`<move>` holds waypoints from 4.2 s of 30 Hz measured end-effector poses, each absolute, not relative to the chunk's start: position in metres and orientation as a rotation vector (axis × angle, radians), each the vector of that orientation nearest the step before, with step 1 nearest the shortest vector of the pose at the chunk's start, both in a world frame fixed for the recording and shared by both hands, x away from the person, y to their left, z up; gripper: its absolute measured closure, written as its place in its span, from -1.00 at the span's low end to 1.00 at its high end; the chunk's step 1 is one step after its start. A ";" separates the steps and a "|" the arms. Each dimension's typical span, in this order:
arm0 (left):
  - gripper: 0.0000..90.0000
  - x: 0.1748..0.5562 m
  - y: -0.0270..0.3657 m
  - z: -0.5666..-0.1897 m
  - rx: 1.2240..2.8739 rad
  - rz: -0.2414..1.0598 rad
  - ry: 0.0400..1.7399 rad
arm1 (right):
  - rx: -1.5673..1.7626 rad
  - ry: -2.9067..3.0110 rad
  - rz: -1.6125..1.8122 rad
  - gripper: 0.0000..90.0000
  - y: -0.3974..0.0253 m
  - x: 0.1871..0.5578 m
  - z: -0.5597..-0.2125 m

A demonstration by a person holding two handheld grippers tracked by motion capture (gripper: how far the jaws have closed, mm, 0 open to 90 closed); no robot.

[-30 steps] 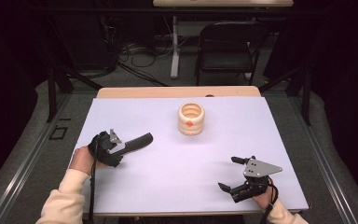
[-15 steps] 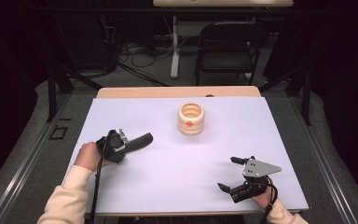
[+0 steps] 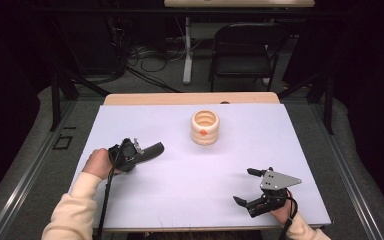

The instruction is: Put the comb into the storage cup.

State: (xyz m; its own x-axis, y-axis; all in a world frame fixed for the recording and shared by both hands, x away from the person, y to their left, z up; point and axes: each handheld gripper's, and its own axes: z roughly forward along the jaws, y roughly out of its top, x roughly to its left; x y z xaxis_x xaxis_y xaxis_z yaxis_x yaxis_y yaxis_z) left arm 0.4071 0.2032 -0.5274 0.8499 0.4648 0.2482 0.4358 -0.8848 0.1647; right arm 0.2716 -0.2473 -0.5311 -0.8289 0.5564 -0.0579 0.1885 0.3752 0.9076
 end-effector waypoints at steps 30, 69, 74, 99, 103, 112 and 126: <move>0.60 0.403 0.217 -0.523 2.809 0.387 0.787 | 0.654 2.291 1.432 -1.00 -0.247 0.271 -0.531; 0.60 0.386 0.222 -0.505 2.555 0.407 0.860 | 0.648 2.285 1.428 -1.00 -0.248 0.270 -0.530; 0.60 0.384 0.221 -0.502 2.523 0.407 0.855 | 0.650 2.286 1.429 -1.00 -0.248 0.270 -0.530; 0.60 0.381 0.216 -0.501 2.383 0.454 0.870 | 0.650 2.287 1.429 -1.00 -0.248 0.270 -0.530; 0.60 0.381 0.216 -0.500 2.361 0.455 0.869 | 0.650 2.286 1.429 -1.00 -0.248 0.270 -0.530; 0.60 0.380 0.215 -0.499 2.309 0.459 0.868 | 0.651 2.287 1.429 -1.00 -0.248 0.270 -0.530; 0.60 0.380 0.207 -0.500 2.257 0.473 0.862 | 0.653 2.289 1.429 -1.00 -0.248 0.271 -0.531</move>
State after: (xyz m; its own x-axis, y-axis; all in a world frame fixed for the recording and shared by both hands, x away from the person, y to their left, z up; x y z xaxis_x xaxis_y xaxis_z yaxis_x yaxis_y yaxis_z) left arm 0.3795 0.2072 -0.4996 0.7167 0.6912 0.0929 0.4498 -0.5599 0.6959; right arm 0.2709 -0.2476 -0.5307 -0.8270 0.5590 -0.0600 0.1914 0.3803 0.9048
